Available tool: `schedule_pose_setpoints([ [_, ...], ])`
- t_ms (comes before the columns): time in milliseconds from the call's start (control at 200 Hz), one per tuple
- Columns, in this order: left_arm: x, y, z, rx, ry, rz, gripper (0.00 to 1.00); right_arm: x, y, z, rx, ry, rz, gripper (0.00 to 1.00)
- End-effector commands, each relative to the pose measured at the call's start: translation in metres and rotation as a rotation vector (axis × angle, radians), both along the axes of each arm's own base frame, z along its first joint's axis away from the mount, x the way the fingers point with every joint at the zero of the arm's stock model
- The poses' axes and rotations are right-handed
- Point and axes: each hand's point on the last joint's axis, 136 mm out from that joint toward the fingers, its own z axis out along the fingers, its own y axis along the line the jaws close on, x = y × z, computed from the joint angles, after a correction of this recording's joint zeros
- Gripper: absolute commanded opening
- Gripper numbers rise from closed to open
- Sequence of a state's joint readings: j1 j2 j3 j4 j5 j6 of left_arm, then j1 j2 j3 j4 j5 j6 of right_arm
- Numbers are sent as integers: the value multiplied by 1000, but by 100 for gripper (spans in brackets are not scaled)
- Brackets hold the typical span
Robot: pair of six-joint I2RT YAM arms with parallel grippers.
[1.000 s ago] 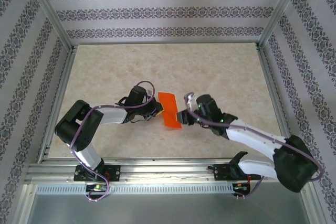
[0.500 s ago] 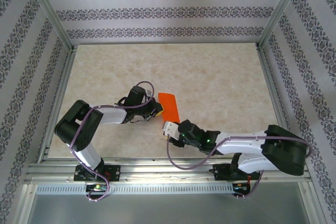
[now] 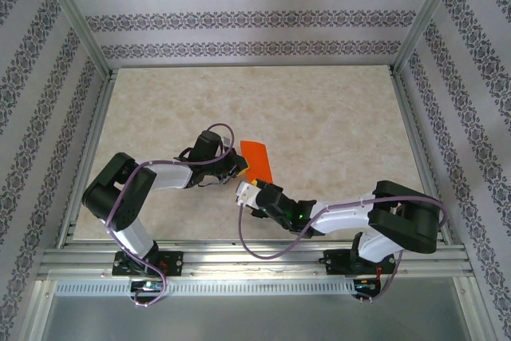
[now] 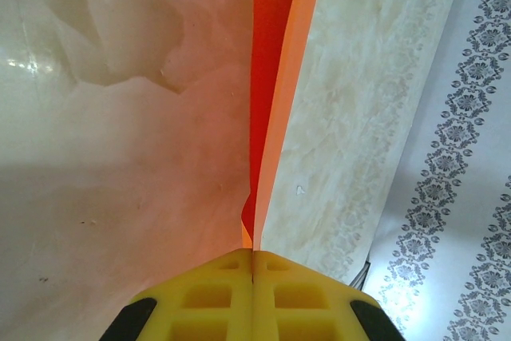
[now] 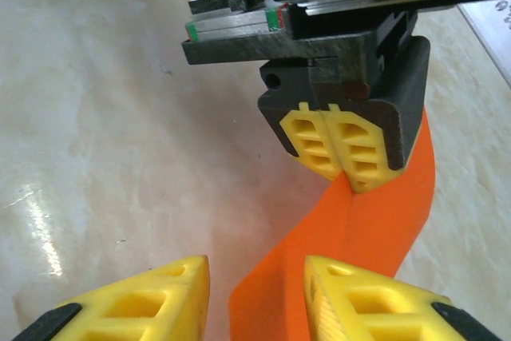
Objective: Fold a paper plane with a square sheet of paper (pick it up from the middle)
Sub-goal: Third fold the triangle at the center of the table.
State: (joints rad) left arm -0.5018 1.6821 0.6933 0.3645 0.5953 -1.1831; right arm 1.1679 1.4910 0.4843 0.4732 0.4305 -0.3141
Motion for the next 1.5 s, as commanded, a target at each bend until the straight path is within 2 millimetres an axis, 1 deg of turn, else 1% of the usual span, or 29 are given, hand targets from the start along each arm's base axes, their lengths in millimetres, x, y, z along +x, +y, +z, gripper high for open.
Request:
schedule_pose_setpoints([
  [0,4,0,12,-38,-36,4,6,4,-3,2,0,-32,-32,33],
  [135,4,1,11,-29,-36,2,6,3,-7,-6,-23,-19,-34,29],
  [245,5,-1,10,-30,-35,-4,6,3,-7,-4,2,-14,-46,25],
  [465,6,0,11,-30,-38,0,6,3,-9,-8,7,3,-61,19],
  [570,5,2,7,-10,-28,0,6,4,-11,-11,-1,11,-65,17],
  [649,5,3,8,-12,-30,5,6,5,-12,-10,7,13,-72,15],
  [714,5,2,8,-18,-30,5,6,5,-12,-10,19,24,-70,10],
  [764,6,2,9,-20,-33,4,6,5,-12,-8,27,28,-71,9],
  [834,5,2,9,-19,-33,4,6,5,-10,-5,47,35,-62,2],
  [1049,4,6,4,15,-22,7,8,3,-8,2,102,74,-54,0],
  [1109,2,8,4,24,-31,3,13,2,-9,1,110,93,-50,0],
  [1214,0,13,6,53,-41,7,28,2,-9,0,140,134,-61,0],
  [1244,-2,15,7,70,-49,5,34,1,-9,-1,152,155,-61,0],
  [1344,-5,29,12,153,-72,16,44,-2,-4,-2,210,236,-56,0],
  [1449,-9,51,19,287,-96,29,56,-7,2,-2,276,336,-38,0],
  [1494,-10,60,23,341,-109,34,59,-9,6,0,306,385,-23,0],
])
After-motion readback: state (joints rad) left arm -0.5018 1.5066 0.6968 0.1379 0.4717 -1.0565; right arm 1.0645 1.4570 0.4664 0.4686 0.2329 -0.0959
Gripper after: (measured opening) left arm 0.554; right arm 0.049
